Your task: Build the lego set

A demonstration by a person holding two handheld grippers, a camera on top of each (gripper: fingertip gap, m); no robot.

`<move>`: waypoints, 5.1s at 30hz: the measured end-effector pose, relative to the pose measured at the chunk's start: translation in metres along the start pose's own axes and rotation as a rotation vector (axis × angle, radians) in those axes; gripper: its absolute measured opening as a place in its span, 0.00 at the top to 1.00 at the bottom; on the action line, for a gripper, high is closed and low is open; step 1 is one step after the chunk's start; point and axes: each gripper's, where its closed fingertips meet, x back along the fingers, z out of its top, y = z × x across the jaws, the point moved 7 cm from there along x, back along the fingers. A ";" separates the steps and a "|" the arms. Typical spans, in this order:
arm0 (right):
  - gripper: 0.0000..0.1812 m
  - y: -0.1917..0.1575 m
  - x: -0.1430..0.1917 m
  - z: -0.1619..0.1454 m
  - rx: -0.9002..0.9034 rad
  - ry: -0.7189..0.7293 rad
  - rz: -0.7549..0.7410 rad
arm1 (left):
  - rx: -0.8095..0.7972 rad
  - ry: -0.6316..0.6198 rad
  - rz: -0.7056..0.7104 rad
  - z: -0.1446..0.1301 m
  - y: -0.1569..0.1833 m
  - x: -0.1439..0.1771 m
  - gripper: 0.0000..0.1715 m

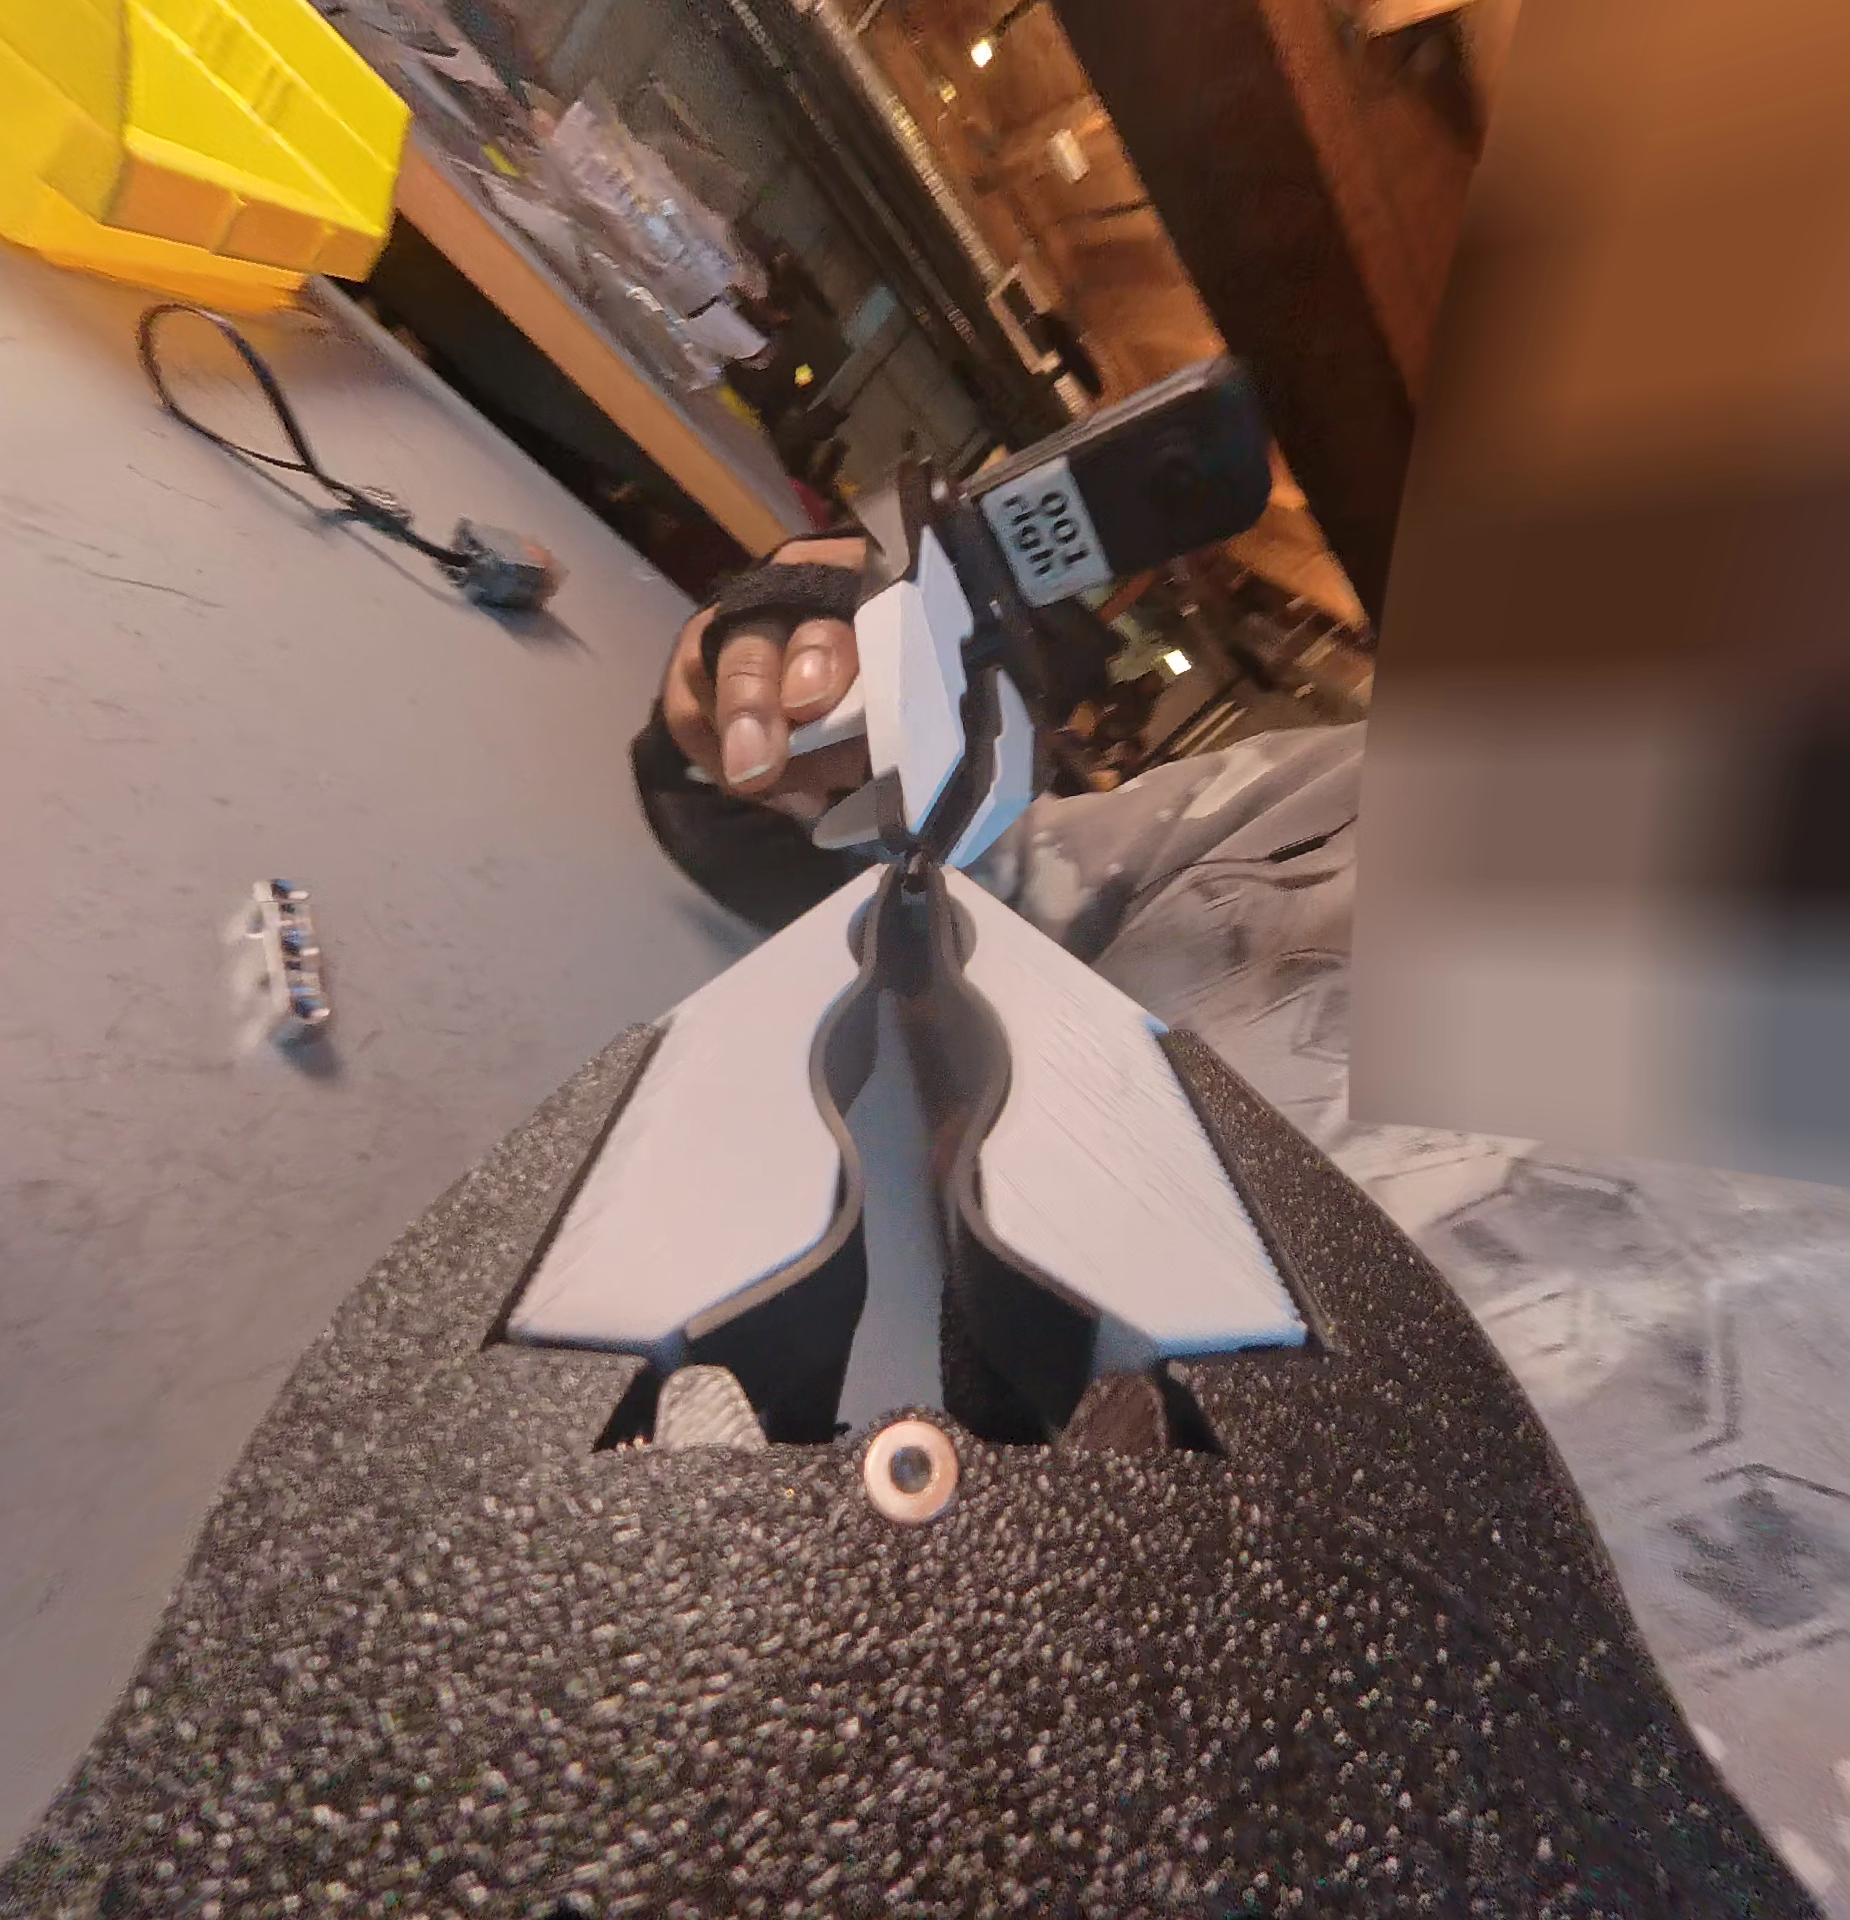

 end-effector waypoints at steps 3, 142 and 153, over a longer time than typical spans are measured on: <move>0.98 0.003 -0.006 -0.016 -0.003 -0.209 0.114 | -0.232 -0.184 0.272 -0.007 -0.011 0.005 0.94; 0.91 0.041 -0.019 -0.026 -0.588 0.145 -0.010 | -1.369 -0.229 0.951 -0.002 -0.006 0.002 0.99; 0.91 0.042 -0.013 -0.028 -0.525 0.110 -0.005 | -1.122 -0.160 0.834 0.004 -0.010 0.013 0.85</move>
